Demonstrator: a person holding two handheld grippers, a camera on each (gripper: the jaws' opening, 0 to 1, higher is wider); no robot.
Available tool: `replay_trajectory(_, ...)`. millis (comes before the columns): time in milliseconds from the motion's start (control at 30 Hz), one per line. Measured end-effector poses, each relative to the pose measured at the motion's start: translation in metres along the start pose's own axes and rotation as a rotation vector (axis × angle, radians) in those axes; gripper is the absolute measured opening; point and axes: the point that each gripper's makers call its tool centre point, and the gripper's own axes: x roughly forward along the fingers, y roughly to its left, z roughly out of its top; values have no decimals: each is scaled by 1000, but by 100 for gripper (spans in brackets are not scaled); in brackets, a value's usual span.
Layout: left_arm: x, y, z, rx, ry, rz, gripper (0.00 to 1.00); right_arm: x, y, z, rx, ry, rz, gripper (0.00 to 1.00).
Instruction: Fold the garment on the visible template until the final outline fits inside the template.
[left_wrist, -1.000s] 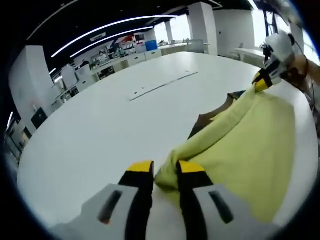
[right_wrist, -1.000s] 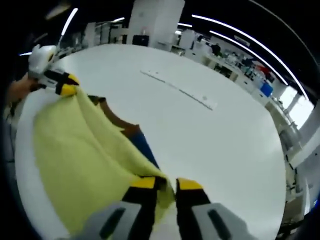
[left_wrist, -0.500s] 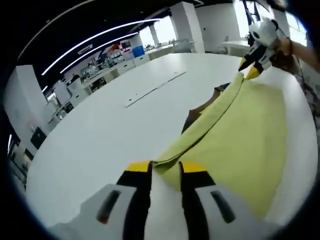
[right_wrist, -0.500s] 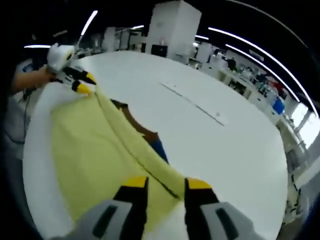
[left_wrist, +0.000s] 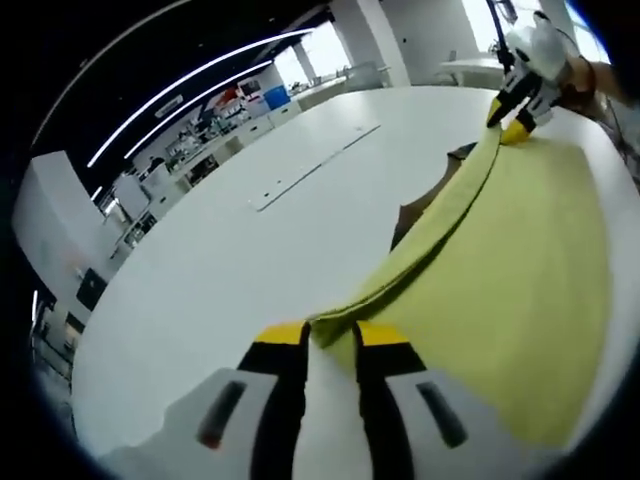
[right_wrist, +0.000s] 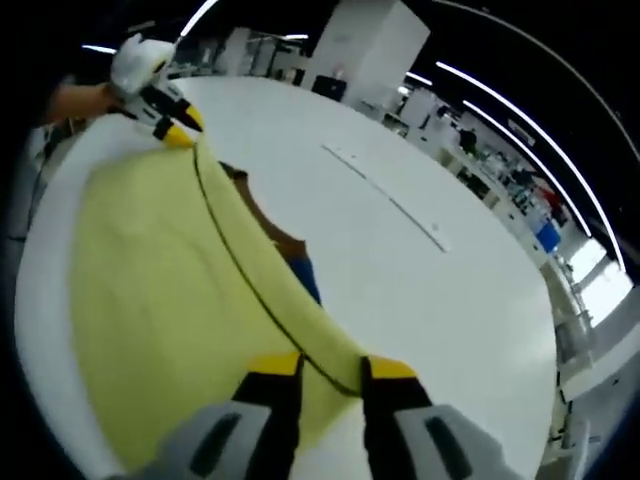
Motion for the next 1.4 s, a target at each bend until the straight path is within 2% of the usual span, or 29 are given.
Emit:
replay_trajectory(100,4,3,0,-17,2,10,15,3,-3,1,27,-8,-9,18)
replay_trajectory(200,7,11,0,-69,-2,43,11,6,-15,3,101,-27,-60,18)
replay_trajectory(267,9,15,1,-124,-2,60,9,9,-21,6,194,-56,-81,18)
replay_trajectory(300,9,16,2,-154,-7,63,9,11,-26,7,268,-75,-86,18)
replay_trajectory(367,11,22,4,-238,-34,76,11,12,-33,10,381,-112,-105,17)
replay_trajectory(500,8,30,1,-329,-31,106,16,12,-41,8,541,-137,-117,16)
replay_trajectory(567,5,31,-4,-418,-29,113,20,12,-43,5,600,-135,-104,18)
replay_trajectory(633,1,27,-5,-481,-22,108,25,8,-40,8,609,-145,-90,21)
replay_trajectory(667,-1,29,-5,-523,-50,102,27,5,-37,10,635,-153,-75,23)
replay_trajectory(733,-6,30,-7,-568,-65,87,30,2,-35,10,650,-152,-56,30)
replay_trajectory(800,-12,30,-7,-555,-69,88,34,-2,-32,10,655,-154,-42,40)
replay_trajectory(933,-21,26,-5,-533,-98,55,52,-20,-11,14,657,-155,21,55)
replay_trajectory(1033,-35,17,-2,-582,-127,16,62,-23,-2,14,661,-157,73,66)
replay_trajectory(1100,-43,14,0,-575,-142,16,67,-30,5,13,655,-159,94,73)
replay_trajectory(1233,-59,10,-5,-547,-145,0,77,-49,21,11,625,-161,126,84)
replay_trajectory(1400,-78,-1,-3,-549,-158,-26,87,-68,29,12,599,-177,145,91)
